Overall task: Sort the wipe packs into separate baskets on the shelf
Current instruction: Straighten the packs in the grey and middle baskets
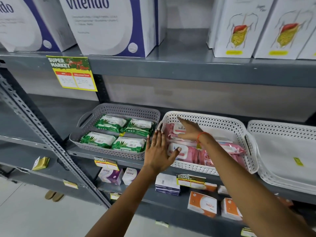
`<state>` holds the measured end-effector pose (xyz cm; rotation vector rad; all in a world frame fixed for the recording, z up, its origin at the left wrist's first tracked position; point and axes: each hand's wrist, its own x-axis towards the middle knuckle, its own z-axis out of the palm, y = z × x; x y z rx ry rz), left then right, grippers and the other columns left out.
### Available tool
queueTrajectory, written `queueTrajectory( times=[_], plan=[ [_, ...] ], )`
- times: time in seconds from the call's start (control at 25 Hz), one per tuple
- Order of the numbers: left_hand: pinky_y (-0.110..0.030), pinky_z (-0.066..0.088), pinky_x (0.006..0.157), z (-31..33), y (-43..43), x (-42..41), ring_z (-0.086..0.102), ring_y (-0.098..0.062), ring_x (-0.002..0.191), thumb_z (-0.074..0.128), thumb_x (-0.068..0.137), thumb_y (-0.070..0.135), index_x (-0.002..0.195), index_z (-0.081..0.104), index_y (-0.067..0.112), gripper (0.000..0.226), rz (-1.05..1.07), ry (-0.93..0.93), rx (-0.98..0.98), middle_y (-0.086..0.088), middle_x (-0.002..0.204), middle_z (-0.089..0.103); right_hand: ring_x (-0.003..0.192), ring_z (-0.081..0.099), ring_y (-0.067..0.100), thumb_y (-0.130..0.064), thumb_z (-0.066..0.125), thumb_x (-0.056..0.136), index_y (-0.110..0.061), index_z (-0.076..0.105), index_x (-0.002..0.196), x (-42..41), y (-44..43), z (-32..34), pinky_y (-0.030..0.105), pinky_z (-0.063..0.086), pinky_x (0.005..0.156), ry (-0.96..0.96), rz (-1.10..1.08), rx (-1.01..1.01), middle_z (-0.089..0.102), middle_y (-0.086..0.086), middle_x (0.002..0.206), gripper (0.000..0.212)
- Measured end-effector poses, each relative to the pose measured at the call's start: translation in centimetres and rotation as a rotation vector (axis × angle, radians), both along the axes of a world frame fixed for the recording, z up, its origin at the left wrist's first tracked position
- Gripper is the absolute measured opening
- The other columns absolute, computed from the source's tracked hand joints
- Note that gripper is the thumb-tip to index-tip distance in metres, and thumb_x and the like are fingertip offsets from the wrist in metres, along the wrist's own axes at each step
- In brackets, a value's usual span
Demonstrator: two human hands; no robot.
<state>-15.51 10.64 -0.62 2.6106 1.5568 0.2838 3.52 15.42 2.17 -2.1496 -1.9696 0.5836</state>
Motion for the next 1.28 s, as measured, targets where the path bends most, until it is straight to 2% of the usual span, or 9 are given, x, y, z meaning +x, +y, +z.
queueTrajectory(
  times=[0.2, 0.32, 0.4, 0.44, 0.6, 0.8, 1.04, 1.16, 1.28],
  plan=[
    [-0.044, -0.008, 0.116, 0.0, -0.5, 0.9, -0.003, -0.024, 0.145, -0.001, 0.074, 0.073, 0.147, 0.0, 0.006, 0.099, -0.038, 0.055, 0.026, -0.012, 0.158, 0.002, 0.137, 0.038, 0.033, -0.019, 0.048, 0.096, -0.008, 0.035, 0.144, 6.8, -7.1, 2.6, 0.045, 0.033, 0.114, 0.278, -0.366, -0.003, 0.037, 0.012, 0.151, 0.051],
    [-0.046, -0.004, 0.118, -0.2, -0.5, 1.2, 0.0, -0.023, 0.145, -0.001, 0.076, 0.073, 0.147, 0.002, 0.007, 0.097, -0.037, 0.063, 0.026, -0.012, 0.158, 0.005, 0.134, 0.04, 0.03, -0.045, 0.07, 0.077, -0.028, 0.036, 0.141, 10.7, -9.5, 3.0, 0.044, 0.041, 0.109, 0.231, -0.284, -0.433, 0.037, -0.01, 0.143, 0.075],
    [-0.046, -0.004, 0.118, -0.2, -0.5, 1.2, 0.002, -0.023, 0.145, 0.0, 0.077, 0.073, 0.147, 0.004, 0.007, 0.096, -0.037, 0.066, 0.028, -0.012, 0.158, 0.007, 0.127, 0.048, 0.029, -0.052, 0.079, 0.065, -0.033, 0.039, 0.137, 11.1, -8.7, 1.4, 0.044, 0.046, 0.104, 0.126, -0.228, -0.424, 0.044, -0.007, 0.144, 0.085],
    [-0.045, -0.005, 0.118, -0.1, -0.6, 1.3, 0.003, -0.023, 0.145, -0.002, 0.076, 0.073, 0.147, 0.004, 0.007, 0.098, -0.037, 0.065, 0.027, -0.012, 0.158, 0.008, 0.125, 0.049, 0.03, -0.046, 0.079, 0.067, -0.031, 0.041, 0.137, 10.9, -8.4, 0.6, 0.044, 0.046, 0.104, 0.086, -0.24, -0.293, 0.047, 0.001, 0.144, 0.081],
    [-0.044, -0.005, 0.117, 0.0, -0.7, 1.3, 0.005, -0.021, 0.145, -0.003, 0.074, 0.074, 0.148, 0.007, 0.008, 0.099, -0.043, 0.084, 0.011, -0.01, 0.158, 0.01, 0.13, 0.042, 0.033, -0.029, 0.077, 0.075, -0.02, 0.04, 0.14, 9.4, -8.0, -0.7, 0.04, 0.034, 0.113, -0.033, -0.262, 0.031, 0.046, 0.015, 0.142, 0.075],
    [-0.044, -0.008, 0.116, 0.0, -0.7, 1.1, 0.003, -0.019, 0.145, -0.004, 0.073, 0.075, 0.148, 0.008, 0.01, 0.1, -0.061, 0.094, 0.008, -0.008, 0.158, 0.009, 0.138, 0.031, 0.031, -0.026, 0.074, 0.076, -0.019, 0.029, 0.147, 9.8, -7.2, -1.7, 0.038, 0.024, 0.117, -0.057, -0.24, -0.022, 0.034, 0.014, 0.15, 0.084],
    [-0.046, -0.014, 0.113, 2.1, 2.2, 5.7, -0.015, -0.024, 0.143, 0.017, 0.087, 0.069, 0.148, -0.007, 0.021, 0.081, -0.119, 0.09, -0.104, -0.001, 0.157, -0.013, 0.148, -0.014, 0.029, -0.058, 0.043, 0.09, -0.025, -0.003, 0.151, 7.0, -8.0, -2.2, 0.052, -0.003, 0.12, -0.118, -0.249, -0.044, -0.016, 0.005, 0.161, 0.084],
    [-0.054, -0.007, 0.115, 1.4, 4.7, 8.0, -0.017, -0.027, 0.142, 0.015, 0.087, 0.069, 0.146, -0.01, 0.029, 0.076, -0.208, 0.184, -0.229, 0.003, 0.155, -0.02, 0.147, -0.02, 0.029, -0.061, 0.031, 0.092, -0.03, -0.003, 0.151, 6.2, -8.4, -3.2, 0.054, -0.008, 0.118, -0.186, -0.19, -0.075, -0.02, 0.002, 0.16, 0.074],
    [-0.05, -0.012, 0.114, 0.3, 5.4, 7.3, -0.022, -0.025, 0.141, 0.019, 0.089, 0.067, 0.146, -0.011, 0.031, 0.074, -0.278, 0.249, -0.279, 0.004, 0.154, -0.022, 0.147, -0.021, 0.027, -0.055, 0.024, 0.096, -0.031, -0.003, 0.15, 7.0, -8.7, -3.5, 0.052, -0.01, 0.119, -0.252, -0.125, -0.084, -0.02, 0.001, 0.16, 0.065]
  ],
)
